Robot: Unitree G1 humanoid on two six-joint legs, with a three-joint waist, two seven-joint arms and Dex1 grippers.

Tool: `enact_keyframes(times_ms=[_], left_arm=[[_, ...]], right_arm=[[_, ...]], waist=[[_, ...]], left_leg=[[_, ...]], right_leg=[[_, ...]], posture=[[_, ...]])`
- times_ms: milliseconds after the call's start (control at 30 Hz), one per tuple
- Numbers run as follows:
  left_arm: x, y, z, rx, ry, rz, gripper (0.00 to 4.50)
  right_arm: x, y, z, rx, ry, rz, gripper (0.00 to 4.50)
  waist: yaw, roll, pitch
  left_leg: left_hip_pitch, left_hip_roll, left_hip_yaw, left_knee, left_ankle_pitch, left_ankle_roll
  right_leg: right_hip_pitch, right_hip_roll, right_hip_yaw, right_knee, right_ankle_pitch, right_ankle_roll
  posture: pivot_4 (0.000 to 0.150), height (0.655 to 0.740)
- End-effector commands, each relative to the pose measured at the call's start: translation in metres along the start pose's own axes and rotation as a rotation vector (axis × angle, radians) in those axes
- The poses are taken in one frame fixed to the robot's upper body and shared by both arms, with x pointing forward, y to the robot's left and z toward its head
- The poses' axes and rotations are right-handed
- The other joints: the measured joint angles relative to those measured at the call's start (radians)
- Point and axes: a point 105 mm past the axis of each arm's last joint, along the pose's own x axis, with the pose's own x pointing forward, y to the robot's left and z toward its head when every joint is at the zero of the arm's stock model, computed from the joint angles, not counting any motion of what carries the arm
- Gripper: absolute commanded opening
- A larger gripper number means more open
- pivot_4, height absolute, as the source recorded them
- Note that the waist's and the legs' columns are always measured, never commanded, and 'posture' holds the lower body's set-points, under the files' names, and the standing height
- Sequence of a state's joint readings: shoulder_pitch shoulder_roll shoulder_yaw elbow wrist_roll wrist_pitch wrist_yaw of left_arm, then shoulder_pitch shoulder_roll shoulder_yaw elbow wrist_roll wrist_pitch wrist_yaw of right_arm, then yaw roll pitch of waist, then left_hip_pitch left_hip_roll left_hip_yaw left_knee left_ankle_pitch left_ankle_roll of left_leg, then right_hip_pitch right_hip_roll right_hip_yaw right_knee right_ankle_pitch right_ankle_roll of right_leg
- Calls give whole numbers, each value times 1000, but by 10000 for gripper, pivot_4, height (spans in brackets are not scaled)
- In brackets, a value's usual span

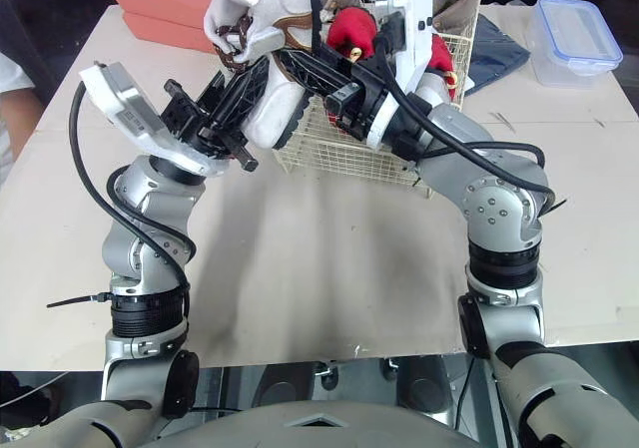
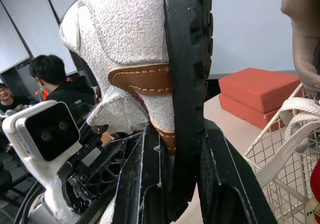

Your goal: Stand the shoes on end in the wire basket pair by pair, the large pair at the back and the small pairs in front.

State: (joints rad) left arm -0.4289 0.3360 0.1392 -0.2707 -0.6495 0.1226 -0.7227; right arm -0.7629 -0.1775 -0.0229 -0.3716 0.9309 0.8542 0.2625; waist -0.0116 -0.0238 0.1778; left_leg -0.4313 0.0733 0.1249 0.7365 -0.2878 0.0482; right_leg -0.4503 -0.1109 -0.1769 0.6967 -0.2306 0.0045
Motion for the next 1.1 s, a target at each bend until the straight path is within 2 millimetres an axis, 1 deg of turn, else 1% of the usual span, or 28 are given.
enact_keyframes(times_ms=[33,167,233,267,367,467,533,633,733,833,1100], left_arm=[[-1,-10,11,-32,-4,-104,16642],[-8,-10,33,-189,-40,-193,36926],[-14,-8,43,-287,-36,-239,44446],[-17,-6,48,-336,-28,-262,44446],[-26,-4,56,-433,27,-331,44446],[-25,-3,61,-480,45,-373,44446],[-22,-3,62,-514,54,-398,44446],[-21,-7,59,-567,89,-443,44446],[-22,-13,51,-585,164,-492,44446],[-22,-17,45,-600,212,-538,44446],[-20,-16,35,-606,259,-622,44446]], right_arm=[[-6,6,14,-39,-42,38,0],[-18,13,16,-72,-24,121,0],[-25,14,19,-70,-23,159,0],[-28,14,19,-73,-14,180,0],[-42,14,10,-96,59,247,0],[-50,14,3,-104,100,296,0],[-53,22,3,-87,103,369,0],[-56,29,4,-66,100,434,0],[-54,29,2,-84,119,436,0],[-53,33,2,-75,118,466,0],[-53,48,-1,-54,145,555,0]], waist=[[0,0,0],[1,1,1],[0,1,1],[0,2,1],[0,2,1],[3,2,1],[4,2,1],[3,2,1],[2,2,1],[1,2,1],[3,2,1]], left_leg=[[0,0,0,0,0,0],[-1,0,-1,0,0,0],[-1,0,-1,0,0,0],[0,0,-1,0,0,0],[0,0,-2,-1,0,0],[0,0,-2,-1,0,0],[0,0,-2,-1,0,0],[0,0,-2,-1,0,0],[0,0,-2,-1,0,0],[0,0,-1,-1,0,0],[0,0,-2,-1,0,0]], right_leg=[[0,0,0,0,0,0],[0,0,1,-1,0,0],[0,0,1,-1,0,0],[0,0,1,-1,0,0],[0,0,1,-1,0,0],[0,0,1,-1,-1,1],[0,0,1,-1,0,1],[1,0,1,-1,0,0],[0,0,2,-1,0,0],[0,0,1,-1,0,0],[0,0,1,-1,0,0]], posture=[[1500,6860],[1500,6860],[1500,6860],[1500,6860],[1500,6860],[1500,6860],[1500,6860],[1500,6860],[1500,6860],[1500,6860],[1500,6860]])
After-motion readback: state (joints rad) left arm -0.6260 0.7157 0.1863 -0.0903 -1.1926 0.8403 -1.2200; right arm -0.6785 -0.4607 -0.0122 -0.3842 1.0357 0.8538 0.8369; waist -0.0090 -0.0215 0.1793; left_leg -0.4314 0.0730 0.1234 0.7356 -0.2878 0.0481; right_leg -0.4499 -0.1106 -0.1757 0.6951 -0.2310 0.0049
